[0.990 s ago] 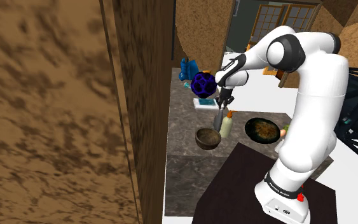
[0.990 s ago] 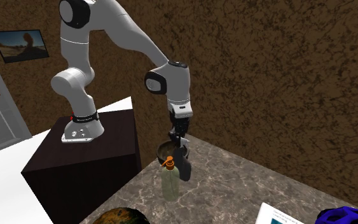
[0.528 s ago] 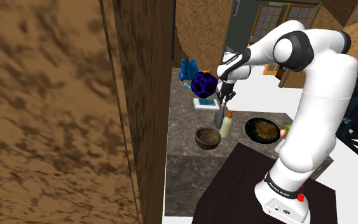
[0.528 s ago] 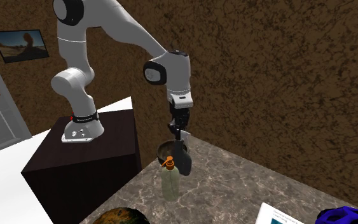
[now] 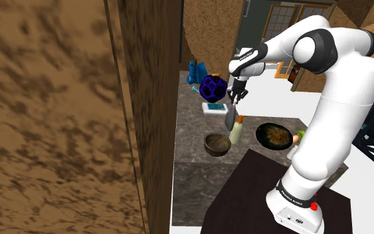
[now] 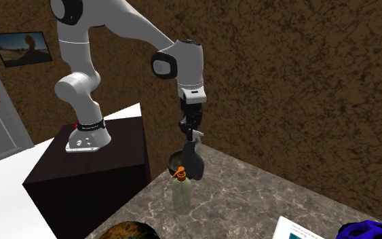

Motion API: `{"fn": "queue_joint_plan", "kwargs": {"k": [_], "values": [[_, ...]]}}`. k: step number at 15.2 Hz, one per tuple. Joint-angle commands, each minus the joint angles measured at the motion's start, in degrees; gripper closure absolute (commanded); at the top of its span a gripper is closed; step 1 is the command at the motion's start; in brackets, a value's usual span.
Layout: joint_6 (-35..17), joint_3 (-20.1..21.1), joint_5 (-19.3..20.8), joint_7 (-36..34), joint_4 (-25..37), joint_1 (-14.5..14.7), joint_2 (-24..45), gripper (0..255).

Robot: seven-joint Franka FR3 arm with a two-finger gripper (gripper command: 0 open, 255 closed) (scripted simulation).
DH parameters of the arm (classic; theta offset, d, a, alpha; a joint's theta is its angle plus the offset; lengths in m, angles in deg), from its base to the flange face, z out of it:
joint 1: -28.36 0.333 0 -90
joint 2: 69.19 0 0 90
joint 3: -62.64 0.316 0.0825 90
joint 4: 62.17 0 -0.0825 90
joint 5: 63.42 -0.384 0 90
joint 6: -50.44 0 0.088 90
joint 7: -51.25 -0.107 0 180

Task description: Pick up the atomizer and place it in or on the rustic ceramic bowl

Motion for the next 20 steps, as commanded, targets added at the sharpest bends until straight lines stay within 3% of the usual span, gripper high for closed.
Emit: {"fn": "queue_joint_plan", "kwargs": {"k": [1, 7, 14, 20], "values": [[1.5, -0.1, 0.4, -0.3, 0.9, 0.1, -0.7, 255], [5.3, -0.2, 1.4, -1.0, 2.8, 0.3, -2.7, 255], [10.9, 3.1, 6.5, -10.8, -2.1, 4.5, -13.8, 255], [17.5, 7.9, 8.5, -19.2, -3.5, 7.4, -21.9, 255]]}}
